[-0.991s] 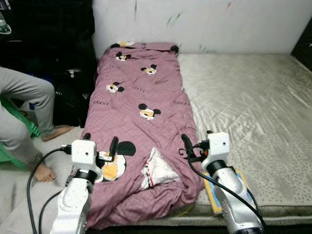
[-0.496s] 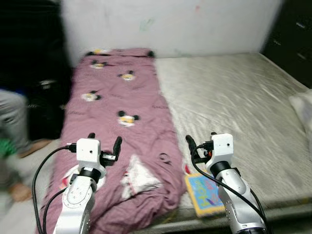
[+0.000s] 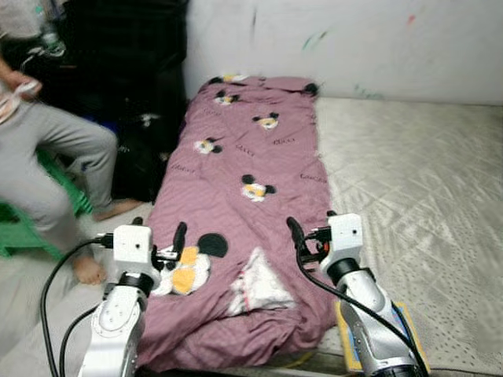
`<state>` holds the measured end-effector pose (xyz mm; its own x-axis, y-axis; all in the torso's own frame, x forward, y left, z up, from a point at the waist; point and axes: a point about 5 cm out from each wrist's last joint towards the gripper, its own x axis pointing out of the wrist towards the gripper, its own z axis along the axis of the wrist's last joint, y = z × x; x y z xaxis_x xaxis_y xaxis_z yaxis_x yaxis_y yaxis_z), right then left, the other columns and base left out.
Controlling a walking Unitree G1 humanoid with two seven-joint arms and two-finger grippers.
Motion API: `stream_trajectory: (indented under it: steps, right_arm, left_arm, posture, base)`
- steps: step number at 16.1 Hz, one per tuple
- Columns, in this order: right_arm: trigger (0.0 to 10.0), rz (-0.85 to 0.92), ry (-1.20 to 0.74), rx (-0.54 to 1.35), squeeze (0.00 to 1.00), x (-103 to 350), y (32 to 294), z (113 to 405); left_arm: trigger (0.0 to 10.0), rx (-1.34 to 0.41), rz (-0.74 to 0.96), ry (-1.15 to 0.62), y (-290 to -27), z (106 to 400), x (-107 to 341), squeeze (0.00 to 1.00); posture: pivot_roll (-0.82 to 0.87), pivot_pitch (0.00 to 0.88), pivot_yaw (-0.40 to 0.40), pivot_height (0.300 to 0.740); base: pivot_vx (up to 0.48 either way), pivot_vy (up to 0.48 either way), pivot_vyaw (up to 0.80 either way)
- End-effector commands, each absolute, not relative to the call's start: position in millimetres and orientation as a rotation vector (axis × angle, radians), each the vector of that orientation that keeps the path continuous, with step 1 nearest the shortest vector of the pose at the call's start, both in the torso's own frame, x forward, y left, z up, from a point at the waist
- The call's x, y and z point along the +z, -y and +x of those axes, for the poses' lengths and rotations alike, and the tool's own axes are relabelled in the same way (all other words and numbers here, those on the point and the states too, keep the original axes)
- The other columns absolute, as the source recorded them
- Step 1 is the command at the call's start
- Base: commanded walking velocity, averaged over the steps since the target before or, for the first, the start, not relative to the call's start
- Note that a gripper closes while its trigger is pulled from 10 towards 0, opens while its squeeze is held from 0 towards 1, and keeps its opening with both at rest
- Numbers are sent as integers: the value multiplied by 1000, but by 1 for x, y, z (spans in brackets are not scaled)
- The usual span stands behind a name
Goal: Clean up the room
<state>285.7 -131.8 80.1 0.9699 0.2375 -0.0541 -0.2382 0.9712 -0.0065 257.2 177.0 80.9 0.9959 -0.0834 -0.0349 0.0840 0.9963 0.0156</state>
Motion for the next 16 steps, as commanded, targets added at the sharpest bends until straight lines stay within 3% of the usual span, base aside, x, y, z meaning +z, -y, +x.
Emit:
stream_trajectory:
  steps: [1, 16]
  right_arm:
    - [10000, -9, -49, 214, 0, 81, 139, 287]
    - [10000, -11, -43, 202, 0, 82, 140, 293]
  left_arm:
    - [10000, -100, 7, -42, -172, 258, 81, 0]
    - [10000, -108, 15, -28, -171, 263, 82, 0]
  posture:
    - [-1, 0, -11, 740]
    - [5, 0, -15, 740]
  base:
    - [0, -345, 0]
    - [0, -335, -37]
